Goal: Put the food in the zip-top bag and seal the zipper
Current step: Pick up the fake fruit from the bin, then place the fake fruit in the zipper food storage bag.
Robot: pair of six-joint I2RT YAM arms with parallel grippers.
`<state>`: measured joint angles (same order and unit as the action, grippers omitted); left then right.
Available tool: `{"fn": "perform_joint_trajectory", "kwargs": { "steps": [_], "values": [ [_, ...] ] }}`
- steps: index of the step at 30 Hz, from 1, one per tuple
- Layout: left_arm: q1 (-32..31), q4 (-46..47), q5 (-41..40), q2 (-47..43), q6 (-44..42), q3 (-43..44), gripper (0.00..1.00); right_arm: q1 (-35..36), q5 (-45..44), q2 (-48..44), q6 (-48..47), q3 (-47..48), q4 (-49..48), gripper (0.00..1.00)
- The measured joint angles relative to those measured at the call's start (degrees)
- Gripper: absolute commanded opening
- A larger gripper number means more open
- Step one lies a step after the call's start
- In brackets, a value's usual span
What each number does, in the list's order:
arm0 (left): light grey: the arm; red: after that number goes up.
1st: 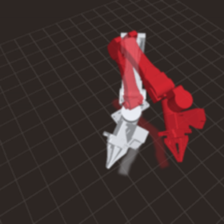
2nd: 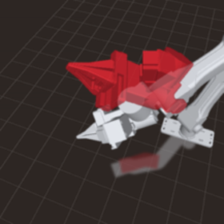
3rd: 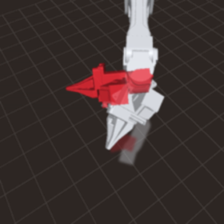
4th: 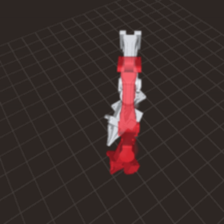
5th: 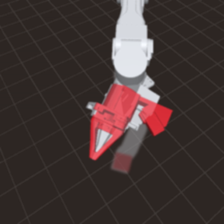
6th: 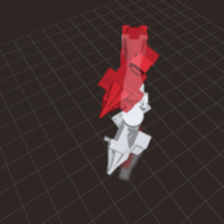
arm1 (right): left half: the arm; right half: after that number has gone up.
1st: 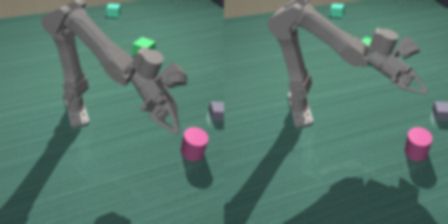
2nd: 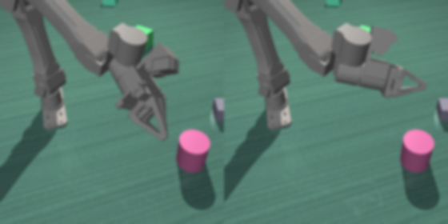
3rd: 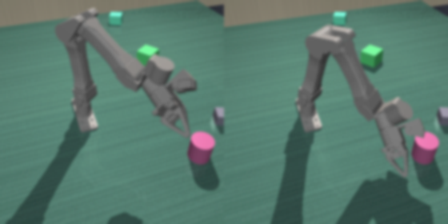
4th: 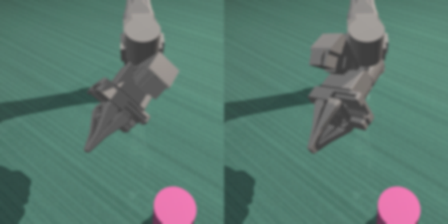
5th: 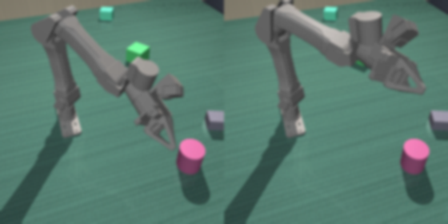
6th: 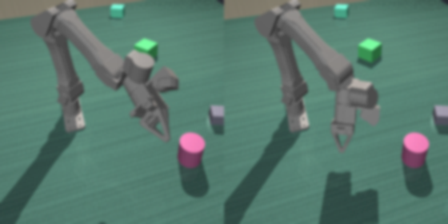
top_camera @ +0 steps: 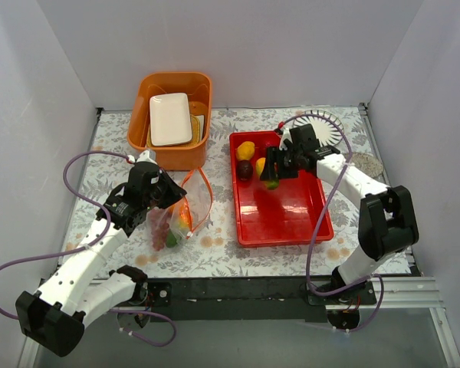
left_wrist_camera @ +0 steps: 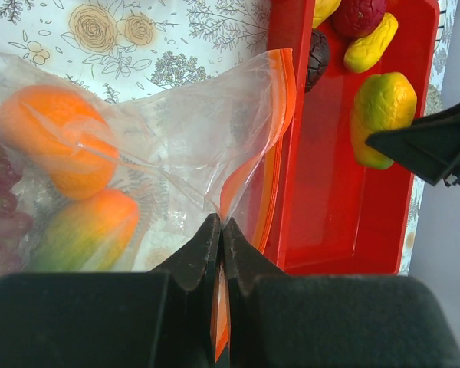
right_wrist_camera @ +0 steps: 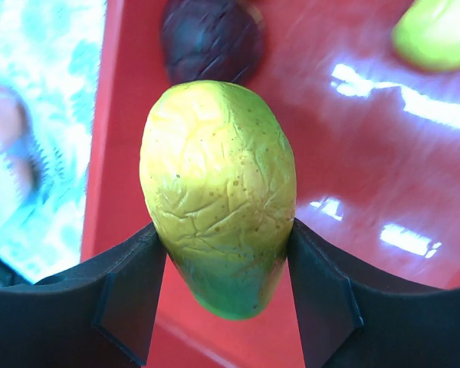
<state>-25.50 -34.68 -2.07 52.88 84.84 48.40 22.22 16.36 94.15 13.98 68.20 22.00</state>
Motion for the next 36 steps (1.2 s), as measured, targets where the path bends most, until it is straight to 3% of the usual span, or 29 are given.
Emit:
{"fn": "perform_joint_trajectory", "kwargs": {
  "steps": [10, 19, 27, 36],
  "values": [
    [0.0, 0.3, 0.2, 1.4, 0.0, 0.0, 0.0, 4.7, 4.6, -7.0, 5.0, -1.7, -1.1, 0.36],
    [0.0, 0.4, 0.9, 1.5, 0.0, 0.0, 0.0, 14.0, 8.5, -8.8, 13.0, -1.7, -7.5, 0.39],
    [0.0, 0.8, 1.7, 1.5, 0.2, 0.0, 0.0, 20.5, 12.2, -4.2, 19.8, -1.4, -15.9, 0.39],
    [0.0, 2.2, 3.4, 1.4, 1.1, 0.0, 0.0, 24.2, 12.7, 3.1, 22.5, 0.9, -18.3, 0.4]
  ]
}}
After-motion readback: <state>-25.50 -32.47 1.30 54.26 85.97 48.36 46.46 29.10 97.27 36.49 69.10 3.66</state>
